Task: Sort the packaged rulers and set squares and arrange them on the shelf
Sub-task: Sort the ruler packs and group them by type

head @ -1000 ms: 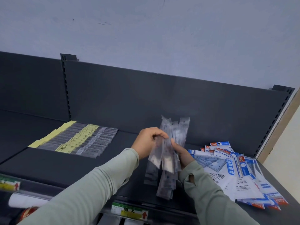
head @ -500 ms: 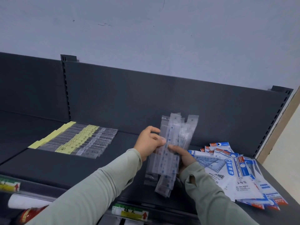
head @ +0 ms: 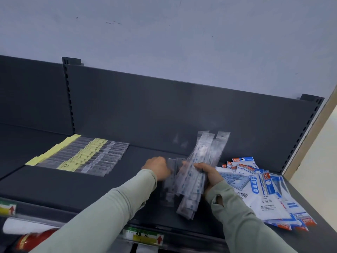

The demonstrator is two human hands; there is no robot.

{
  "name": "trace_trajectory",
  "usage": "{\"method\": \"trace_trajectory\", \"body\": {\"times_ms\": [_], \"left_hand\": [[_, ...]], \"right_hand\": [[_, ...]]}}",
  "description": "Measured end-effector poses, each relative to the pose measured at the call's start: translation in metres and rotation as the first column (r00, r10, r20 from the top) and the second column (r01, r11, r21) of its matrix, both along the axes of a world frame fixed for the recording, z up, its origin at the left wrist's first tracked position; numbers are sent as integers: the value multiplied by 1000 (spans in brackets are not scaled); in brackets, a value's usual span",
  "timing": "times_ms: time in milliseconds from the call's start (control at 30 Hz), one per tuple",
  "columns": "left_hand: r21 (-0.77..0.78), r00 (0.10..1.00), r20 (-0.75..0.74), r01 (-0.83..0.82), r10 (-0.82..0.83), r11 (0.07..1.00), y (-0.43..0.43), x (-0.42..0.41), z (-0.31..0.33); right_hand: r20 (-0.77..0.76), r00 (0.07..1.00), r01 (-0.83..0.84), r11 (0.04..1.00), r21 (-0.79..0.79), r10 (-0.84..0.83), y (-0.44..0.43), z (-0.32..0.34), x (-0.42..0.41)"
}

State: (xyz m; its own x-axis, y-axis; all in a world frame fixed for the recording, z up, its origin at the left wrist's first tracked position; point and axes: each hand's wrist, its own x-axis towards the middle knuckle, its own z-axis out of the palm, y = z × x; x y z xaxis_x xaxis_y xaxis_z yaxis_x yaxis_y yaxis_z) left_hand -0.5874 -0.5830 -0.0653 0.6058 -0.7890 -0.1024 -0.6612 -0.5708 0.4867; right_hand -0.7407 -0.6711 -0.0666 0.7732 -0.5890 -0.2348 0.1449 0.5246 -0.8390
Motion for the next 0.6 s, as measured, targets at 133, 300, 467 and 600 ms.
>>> {"method": "trace_trajectory", "body": {"times_ms": [133,300,467,600], "left_hand": [[226,977,193,47,-92,973,1,-11,-8],[196,993,110,21,-43,980,-4,4,-4],[-3,997,-39,-68,68,998,0,14,-1],[-339,962,-160,-263,220,903,4,22,9]], "right_hand": [[-12,1000,-4,999,40,4,1,-2,-1],[-50,996,71,995,66,-67,0,2,-7],[-60,995,84,996,21,-83,0,5,-8],[-37,997,70,996,46,-68,1,7,-7]]}}
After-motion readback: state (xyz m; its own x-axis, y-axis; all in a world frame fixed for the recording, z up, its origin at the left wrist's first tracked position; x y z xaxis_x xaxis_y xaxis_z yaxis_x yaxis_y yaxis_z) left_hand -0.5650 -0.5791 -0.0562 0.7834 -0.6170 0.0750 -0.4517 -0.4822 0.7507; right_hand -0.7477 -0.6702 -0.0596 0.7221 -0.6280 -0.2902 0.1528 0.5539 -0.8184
